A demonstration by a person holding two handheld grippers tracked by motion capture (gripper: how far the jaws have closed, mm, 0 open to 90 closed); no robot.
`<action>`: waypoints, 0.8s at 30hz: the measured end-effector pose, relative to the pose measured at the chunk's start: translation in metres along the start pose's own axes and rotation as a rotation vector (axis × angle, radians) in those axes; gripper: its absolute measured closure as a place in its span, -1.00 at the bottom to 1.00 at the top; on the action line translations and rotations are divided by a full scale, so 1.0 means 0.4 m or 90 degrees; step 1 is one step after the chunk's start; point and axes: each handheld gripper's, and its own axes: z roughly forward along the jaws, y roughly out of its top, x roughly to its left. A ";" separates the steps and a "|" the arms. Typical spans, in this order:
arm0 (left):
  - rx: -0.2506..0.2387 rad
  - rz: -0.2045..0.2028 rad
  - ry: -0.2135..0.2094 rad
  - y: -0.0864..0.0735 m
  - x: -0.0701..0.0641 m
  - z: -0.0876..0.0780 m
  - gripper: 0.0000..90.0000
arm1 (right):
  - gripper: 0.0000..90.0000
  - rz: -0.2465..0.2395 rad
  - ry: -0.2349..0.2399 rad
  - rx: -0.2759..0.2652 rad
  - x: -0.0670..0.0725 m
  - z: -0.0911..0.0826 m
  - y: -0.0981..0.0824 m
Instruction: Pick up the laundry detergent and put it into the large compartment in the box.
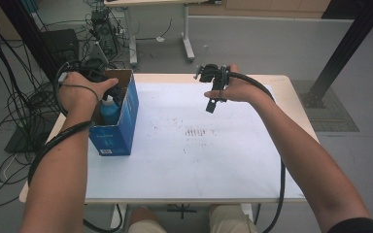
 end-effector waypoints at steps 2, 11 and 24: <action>-0.006 0.015 -0.001 -0.002 -0.011 -0.009 -0.60 | -0.86 -0.001 -0.001 0.001 -0.001 0.002 0.001; -0.014 0.064 -0.018 -0.007 -0.041 -0.037 -0.69 | -0.87 0.012 -0.005 0.000 -0.002 -0.004 0.002; -0.020 0.167 -0.041 -0.014 -0.104 -0.067 -0.81 | -0.88 0.035 -0.002 -0.013 -0.028 -0.008 -0.018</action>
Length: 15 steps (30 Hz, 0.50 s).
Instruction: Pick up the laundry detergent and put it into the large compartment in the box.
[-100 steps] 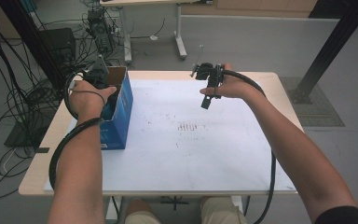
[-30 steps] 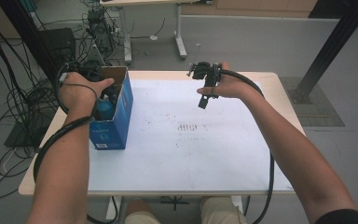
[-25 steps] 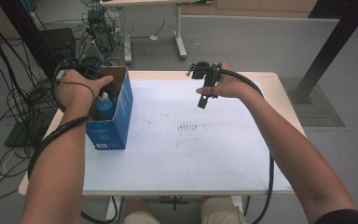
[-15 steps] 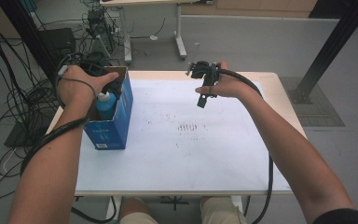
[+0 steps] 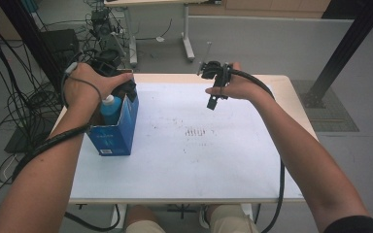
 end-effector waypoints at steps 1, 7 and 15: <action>0.002 0.016 -0.003 0.002 -0.008 0.000 -0.81 | -0.88 -0.001 -0.001 -0.002 -0.002 0.000 -0.002; 0.017 0.080 -0.021 0.018 -0.046 0.007 -0.82 | -0.89 0.011 0.001 -0.004 -0.018 0.002 -0.007; 0.019 0.144 -0.034 0.029 -0.090 0.005 -0.82 | -0.89 0.018 -0.002 -0.002 -0.027 0.007 -0.004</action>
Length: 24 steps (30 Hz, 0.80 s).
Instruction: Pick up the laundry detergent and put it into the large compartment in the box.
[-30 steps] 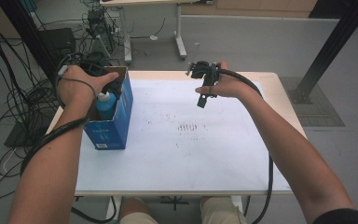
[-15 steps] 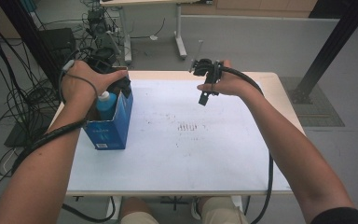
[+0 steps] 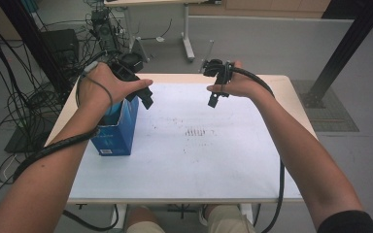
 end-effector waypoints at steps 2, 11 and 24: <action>0.000 0.019 -0.007 0.004 -0.008 0.003 -0.83 | -0.89 0.002 0.000 0.003 -0.004 0.001 0.002; 0.028 0.106 0.004 0.037 -0.079 0.017 -0.83 | -0.90 0.007 0.002 0.002 -0.008 0.003 0.000; 0.040 0.144 -0.009 0.059 -0.116 0.037 -0.82 | -0.90 0.002 -0.002 -0.002 -0.001 -0.006 -0.007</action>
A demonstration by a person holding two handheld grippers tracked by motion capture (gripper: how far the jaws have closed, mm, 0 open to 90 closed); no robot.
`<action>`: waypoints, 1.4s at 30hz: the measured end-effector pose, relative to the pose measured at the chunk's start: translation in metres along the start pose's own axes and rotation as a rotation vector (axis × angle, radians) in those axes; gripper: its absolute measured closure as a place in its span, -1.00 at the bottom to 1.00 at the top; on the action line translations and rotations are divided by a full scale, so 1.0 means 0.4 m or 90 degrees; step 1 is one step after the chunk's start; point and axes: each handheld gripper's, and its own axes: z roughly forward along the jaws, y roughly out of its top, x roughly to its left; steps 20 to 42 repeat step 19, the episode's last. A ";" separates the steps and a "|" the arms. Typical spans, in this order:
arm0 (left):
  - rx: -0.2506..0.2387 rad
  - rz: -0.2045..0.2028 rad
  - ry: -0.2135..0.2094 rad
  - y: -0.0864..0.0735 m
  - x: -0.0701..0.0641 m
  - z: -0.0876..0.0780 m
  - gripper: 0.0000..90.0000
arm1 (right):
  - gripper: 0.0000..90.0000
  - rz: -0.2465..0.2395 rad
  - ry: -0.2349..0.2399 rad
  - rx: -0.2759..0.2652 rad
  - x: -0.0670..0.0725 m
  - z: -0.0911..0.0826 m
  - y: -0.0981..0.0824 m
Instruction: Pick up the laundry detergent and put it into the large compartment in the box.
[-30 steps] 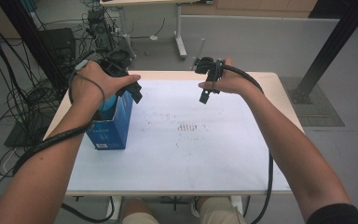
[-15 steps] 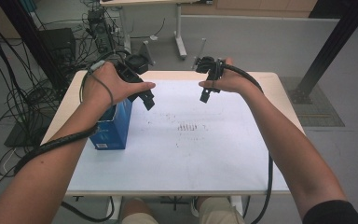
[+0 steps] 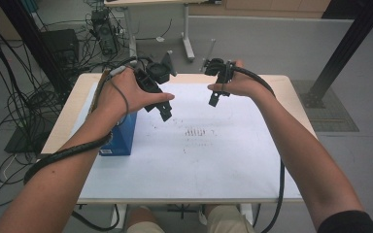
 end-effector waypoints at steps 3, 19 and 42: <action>-0.003 0.002 -0.001 0.000 -0.003 -0.003 -0.82 | -0.90 0.000 0.000 -0.001 0.002 -0.002 -0.002; -0.012 -0.007 -0.004 -0.017 0.001 0.003 -0.82 | -0.90 -0.009 -0.002 -0.001 0.015 0.000 0.003; -0.012 -0.007 -0.004 -0.017 0.001 0.003 -0.82 | -0.90 -0.009 -0.002 -0.001 0.015 0.000 0.003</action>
